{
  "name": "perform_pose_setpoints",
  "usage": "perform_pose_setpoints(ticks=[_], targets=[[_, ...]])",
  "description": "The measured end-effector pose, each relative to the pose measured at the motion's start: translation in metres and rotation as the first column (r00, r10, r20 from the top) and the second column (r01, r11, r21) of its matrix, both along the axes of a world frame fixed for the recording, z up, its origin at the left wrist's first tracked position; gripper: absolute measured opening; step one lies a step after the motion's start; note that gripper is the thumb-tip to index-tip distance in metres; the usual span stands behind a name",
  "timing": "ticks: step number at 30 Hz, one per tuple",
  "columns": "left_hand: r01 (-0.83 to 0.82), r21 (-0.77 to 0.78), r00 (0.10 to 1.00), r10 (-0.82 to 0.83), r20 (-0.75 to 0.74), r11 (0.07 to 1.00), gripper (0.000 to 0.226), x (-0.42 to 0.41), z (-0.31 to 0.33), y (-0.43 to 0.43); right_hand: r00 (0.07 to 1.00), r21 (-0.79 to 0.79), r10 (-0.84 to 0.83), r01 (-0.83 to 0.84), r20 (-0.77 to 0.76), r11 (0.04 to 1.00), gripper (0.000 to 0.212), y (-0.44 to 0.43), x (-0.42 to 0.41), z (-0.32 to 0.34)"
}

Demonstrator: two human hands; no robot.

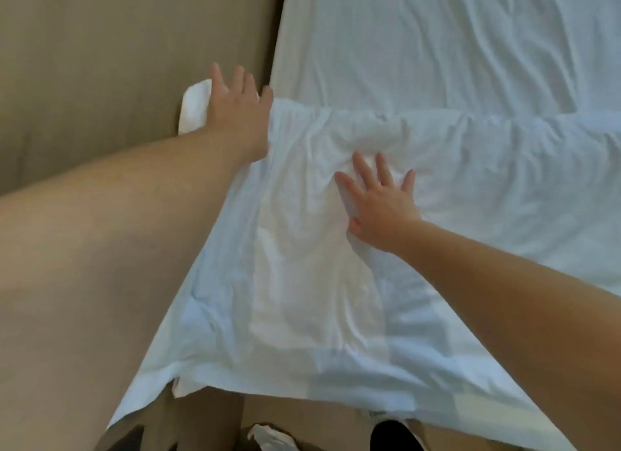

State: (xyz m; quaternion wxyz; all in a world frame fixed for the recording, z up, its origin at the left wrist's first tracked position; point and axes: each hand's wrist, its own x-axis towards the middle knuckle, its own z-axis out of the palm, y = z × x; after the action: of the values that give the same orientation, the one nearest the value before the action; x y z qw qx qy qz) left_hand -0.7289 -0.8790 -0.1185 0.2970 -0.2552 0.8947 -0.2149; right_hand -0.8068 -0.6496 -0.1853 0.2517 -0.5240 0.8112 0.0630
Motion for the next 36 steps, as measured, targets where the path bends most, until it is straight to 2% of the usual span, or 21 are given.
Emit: perform_pose_setpoints(ticks=[2, 5, 7, 9, 11, 13, 14, 16, 18, 20, 21, 23, 25, 30, 33, 35, 36], targets=[[-0.066, 0.109, 0.993, 0.054, 0.109, 0.992, 0.069, -0.009, 0.003, -0.018, 0.996, 0.081, -0.025, 0.019, 0.082, 0.997, 0.083, 0.000, -0.011, -0.008], [-0.090, 0.252, 0.960, 0.016, 0.280, 0.964, 0.055, -0.015, 0.026, -0.018, 0.988, 0.199, -0.057, 0.028, 0.143, 0.980, 0.089, 0.016, -0.014, -0.016], [-0.089, 0.267, 0.923, -0.021, 0.383, 0.960, 0.043, -0.012, 0.050, -0.018, 0.985, 0.255, -0.073, 0.031, 0.155, 0.966, 0.090, 0.026, -0.012, -0.013], [-0.070, 0.253, 0.902, -0.048, 0.429, 0.965, 0.040, -0.014, 0.078, -0.026, 0.982, 0.299, -0.086, 0.033, 0.166, 0.954, 0.091, 0.033, -0.011, -0.005], [0.014, 0.175, 0.901, -0.088, 0.426, 0.985, 0.046, -0.022, 0.108, -0.034, 0.971, 0.306, -0.120, 0.053, 0.205, 0.951, 0.092, 0.038, -0.009, 0.004], [0.209, 0.033, 0.869, -0.201, 0.452, 0.977, 0.048, -0.033, 0.129, -0.039, 0.953, 0.297, -0.158, 0.077, 0.257, 0.952, 0.093, 0.040, -0.010, 0.013], [0.287, -0.031, 0.847, -0.238, 0.476, 0.958, 0.042, -0.036, 0.136, -0.038, 0.945, 0.297, -0.171, 0.085, 0.280, 0.951, 0.092, 0.041, -0.010, 0.017], [0.330, -0.175, 0.852, -0.213, 0.479, 0.928, 0.023, -0.035, 0.135, -0.035, 0.944, 0.296, -0.172, 0.085, 0.280, 0.951, 0.086, 0.041, -0.012, 0.022], [0.276, -0.290, 0.921, -0.166, 0.353, 0.916, 0.036, -0.031, 0.118, -0.020, 0.964, 0.266, -0.151, 0.091, 0.217, 0.960, 0.075, 0.045, -0.015, 0.024], [0.247, -0.253, 0.967, -0.220, 0.130, 0.935, 0.056, -0.024, 0.083, 0.011, 0.985, 0.163, -0.124, 0.104, 0.121, 0.981, 0.067, 0.047, -0.014, 0.019], [0.214, -0.141, 0.977, -0.215, 0.011, 0.967, 0.062, -0.021, 0.060, 0.035, 0.991, 0.097, -0.106, 0.098, 0.079, 0.990, 0.064, 0.048, -0.013, 0.016], [0.074, 0.204, 0.989, -0.045, -0.143, 0.976, 0.066, -0.016, 0.013, 0.089, 0.997, -0.029, -0.072, 0.072, 0.027, 0.997, 0.061, 0.052, -0.014, 0.006], [-0.064, 0.380, 0.974, 0.141, -0.177, 0.923, 0.068, -0.010, -0.032, 0.134, 0.998, -0.124, -0.061, 0.058, -0.017, 0.991, 0.059, 0.066, -0.024, -0.013], [-0.237, 0.254, 0.907, 0.307, -0.289, 0.938, 0.073, -0.006, -0.109, 0.191, 0.988, -0.185, -0.042, 0.014, -0.150, 0.983, 0.059, 0.159, -0.090, -0.061], [-0.311, 0.313, 0.830, 0.416, -0.370, 0.898, 0.071, -0.016, -0.116, 0.220, 0.950, -0.110, -0.233, 0.213, -0.210, 0.971, 0.061, 0.239, -0.129, -0.066], [-0.252, 0.351, 0.840, 0.384, -0.384, 0.902, 0.069, -0.023, -0.116, 0.248, 0.873, -0.065, -0.404, 0.402, -0.274, 0.913, 0.060, 0.286, -0.149, -0.056], [-0.215, 0.357, 0.858, 0.351, -0.375, 0.909, 0.069, -0.026, -0.115, 0.262, 0.851, -0.057, -0.439, 0.442, -0.288, 0.895, 0.060, 0.297, -0.153, -0.052]])
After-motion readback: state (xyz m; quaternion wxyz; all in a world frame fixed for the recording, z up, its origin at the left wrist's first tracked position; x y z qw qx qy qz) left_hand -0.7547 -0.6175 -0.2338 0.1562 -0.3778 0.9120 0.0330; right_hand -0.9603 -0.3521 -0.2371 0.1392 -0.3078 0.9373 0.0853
